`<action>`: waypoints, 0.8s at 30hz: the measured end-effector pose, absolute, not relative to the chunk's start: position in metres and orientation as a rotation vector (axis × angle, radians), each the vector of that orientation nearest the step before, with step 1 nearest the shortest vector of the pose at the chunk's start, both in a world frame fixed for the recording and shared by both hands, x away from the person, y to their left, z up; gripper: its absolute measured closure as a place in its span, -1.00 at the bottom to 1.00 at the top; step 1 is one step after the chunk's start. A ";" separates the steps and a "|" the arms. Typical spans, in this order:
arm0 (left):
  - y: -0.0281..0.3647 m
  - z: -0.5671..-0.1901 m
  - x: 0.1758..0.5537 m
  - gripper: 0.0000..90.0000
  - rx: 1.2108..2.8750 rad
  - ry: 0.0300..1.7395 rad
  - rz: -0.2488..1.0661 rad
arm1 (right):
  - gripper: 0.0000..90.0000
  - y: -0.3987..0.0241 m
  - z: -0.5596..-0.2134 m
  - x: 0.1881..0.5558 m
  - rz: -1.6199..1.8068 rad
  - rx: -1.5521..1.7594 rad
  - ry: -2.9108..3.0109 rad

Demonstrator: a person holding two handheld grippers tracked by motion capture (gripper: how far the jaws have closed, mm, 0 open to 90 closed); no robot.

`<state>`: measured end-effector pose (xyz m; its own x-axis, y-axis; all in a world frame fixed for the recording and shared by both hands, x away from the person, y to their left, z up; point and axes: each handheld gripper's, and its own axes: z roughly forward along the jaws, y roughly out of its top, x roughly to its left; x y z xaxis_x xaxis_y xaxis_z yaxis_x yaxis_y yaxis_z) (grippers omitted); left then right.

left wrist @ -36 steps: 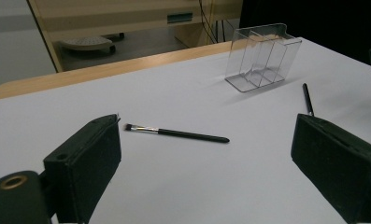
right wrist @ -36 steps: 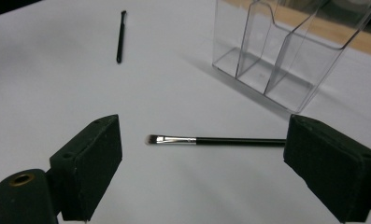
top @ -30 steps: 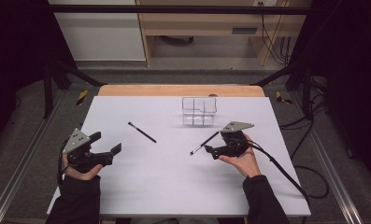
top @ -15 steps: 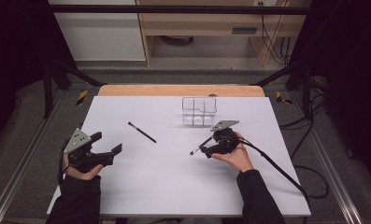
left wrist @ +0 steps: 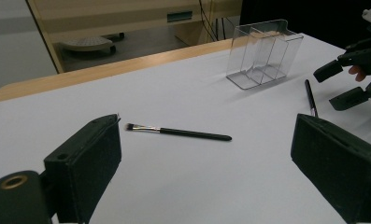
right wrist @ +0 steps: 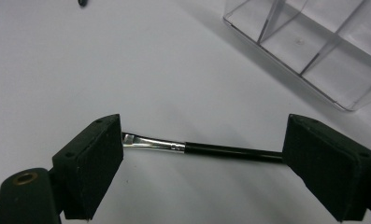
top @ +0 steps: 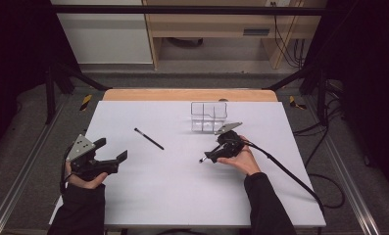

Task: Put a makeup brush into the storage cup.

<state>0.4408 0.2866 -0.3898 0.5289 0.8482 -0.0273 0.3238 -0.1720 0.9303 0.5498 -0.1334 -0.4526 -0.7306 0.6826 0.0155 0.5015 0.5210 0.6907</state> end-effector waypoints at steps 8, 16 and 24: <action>0.285 -0.389 0.440 -0.81 1.752 0.975 0.642 | -0.70 -0.127 -0.457 0.555 0.989 0.982 2.552; 0.284 -0.389 0.440 -0.81 1.756 0.973 0.642 | -0.65 -0.127 -0.465 0.559 0.954 0.944 2.580; 0.285 -0.388 0.439 -0.80 1.750 0.972 0.647 | -0.59 -0.124 -0.474 0.560 0.902 0.936 2.618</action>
<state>0.4392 0.2847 -0.3883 0.5357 0.8443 -0.0120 0.3144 -0.1862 0.9308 0.5603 -0.1239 -0.4737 -0.7735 0.6338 0.0013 0.5003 0.6092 0.6152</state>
